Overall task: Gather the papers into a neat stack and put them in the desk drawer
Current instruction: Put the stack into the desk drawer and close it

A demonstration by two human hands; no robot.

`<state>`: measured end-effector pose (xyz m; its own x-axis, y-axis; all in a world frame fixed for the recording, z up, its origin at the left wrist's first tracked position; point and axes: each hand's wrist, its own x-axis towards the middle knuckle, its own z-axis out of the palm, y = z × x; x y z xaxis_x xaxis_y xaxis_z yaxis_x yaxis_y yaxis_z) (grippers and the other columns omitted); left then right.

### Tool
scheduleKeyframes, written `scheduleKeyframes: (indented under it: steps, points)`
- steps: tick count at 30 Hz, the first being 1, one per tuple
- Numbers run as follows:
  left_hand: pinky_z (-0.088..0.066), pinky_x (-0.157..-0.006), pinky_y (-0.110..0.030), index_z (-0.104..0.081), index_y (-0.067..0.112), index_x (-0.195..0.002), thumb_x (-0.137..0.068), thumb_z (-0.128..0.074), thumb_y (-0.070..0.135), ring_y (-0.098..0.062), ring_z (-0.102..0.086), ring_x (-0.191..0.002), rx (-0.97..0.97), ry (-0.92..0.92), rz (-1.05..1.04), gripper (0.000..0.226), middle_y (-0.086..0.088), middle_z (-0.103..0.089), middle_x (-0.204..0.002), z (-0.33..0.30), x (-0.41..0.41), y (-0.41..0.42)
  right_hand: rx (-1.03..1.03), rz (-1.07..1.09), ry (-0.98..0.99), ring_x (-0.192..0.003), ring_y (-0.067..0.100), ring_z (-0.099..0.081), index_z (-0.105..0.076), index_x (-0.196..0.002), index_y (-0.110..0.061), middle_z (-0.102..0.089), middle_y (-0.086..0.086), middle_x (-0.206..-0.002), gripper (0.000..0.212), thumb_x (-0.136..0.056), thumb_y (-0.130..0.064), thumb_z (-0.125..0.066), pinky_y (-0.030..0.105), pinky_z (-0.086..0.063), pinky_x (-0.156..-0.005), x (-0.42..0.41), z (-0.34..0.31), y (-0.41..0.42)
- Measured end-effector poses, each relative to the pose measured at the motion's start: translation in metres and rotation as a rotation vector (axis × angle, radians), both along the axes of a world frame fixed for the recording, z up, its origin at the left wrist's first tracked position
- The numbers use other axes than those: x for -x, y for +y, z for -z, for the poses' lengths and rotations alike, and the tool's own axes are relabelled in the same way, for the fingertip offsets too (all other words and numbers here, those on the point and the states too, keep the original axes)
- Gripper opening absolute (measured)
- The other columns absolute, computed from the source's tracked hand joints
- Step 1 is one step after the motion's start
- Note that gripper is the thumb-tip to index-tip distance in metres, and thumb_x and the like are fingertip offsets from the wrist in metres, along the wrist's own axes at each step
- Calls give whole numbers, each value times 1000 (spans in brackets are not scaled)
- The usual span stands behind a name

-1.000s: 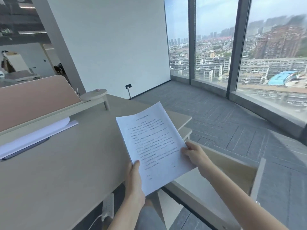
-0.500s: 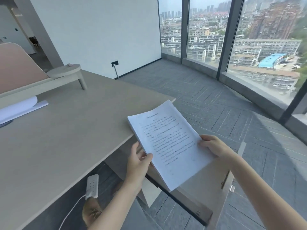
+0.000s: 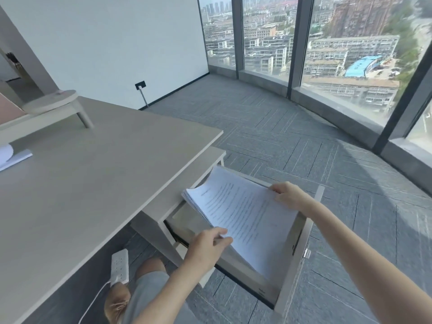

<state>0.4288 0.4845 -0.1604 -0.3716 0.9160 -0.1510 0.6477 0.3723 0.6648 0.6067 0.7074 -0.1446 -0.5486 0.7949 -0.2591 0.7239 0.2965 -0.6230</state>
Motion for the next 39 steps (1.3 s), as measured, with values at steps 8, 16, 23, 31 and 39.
scheduleKeyframes:
  steps: [8, 16, 23, 31, 39]
  points:
    - [-46, -97, -39, -67, 16, -99, -91, -25, 69, -26, -58, -118, 242, 207, 262, 68, -8, -73, -117, 13, 3, 10, -107, -93, -207, -114, 34, -62, -69, -119, -4, -70, 14, -120, 53, -80, 9, -36, 32, -46, -81, 1, 31, -1]
    - [-26, -113, -52, -61, 16, -101, -99, -17, 57, -29, -60, -107, 391, 406, 422, 61, -7, -69, -97, 16, -7, 21, -100, -157, -320, -115, 36, -62, -60, -125, -6, -65, 16, -127, 49, -84, 4, -35, 38, -48, -82, 5, 35, -1]
    - [-38, -99, -43, -58, 13, -127, -100, -22, 53, -32, -61, -114, 376, 484, 444, 59, -14, -70, -119, 17, -7, 22, -166, -216, -429, -114, 39, -61, -44, -133, -9, -59, 20, -121, 45, -89, -3, -36, 43, -49, -83, 4, 30, -19]
    - [-50, -78, -33, -68, 14, -106, -99, -39, 37, -23, -68, -93, 13, 639, 317, 39, -3, -75, -100, -10, 38, 30, -491, -93, -263, -114, 31, -60, -59, -126, -18, -63, 5, -124, 49, -86, 2, -41, 40, -42, -89, -26, 23, -29]
    - [-37, -111, -51, -66, 0, -122, -87, -54, 13, -42, -48, -134, -305, 687, 108, 39, -24, -62, -131, -61, 111, 70, -433, 235, 140, -134, 40, -46, -57, -137, -11, -46, 19, -148, 55, -85, 6, -51, 50, -37, -110, -74, 31, -59]
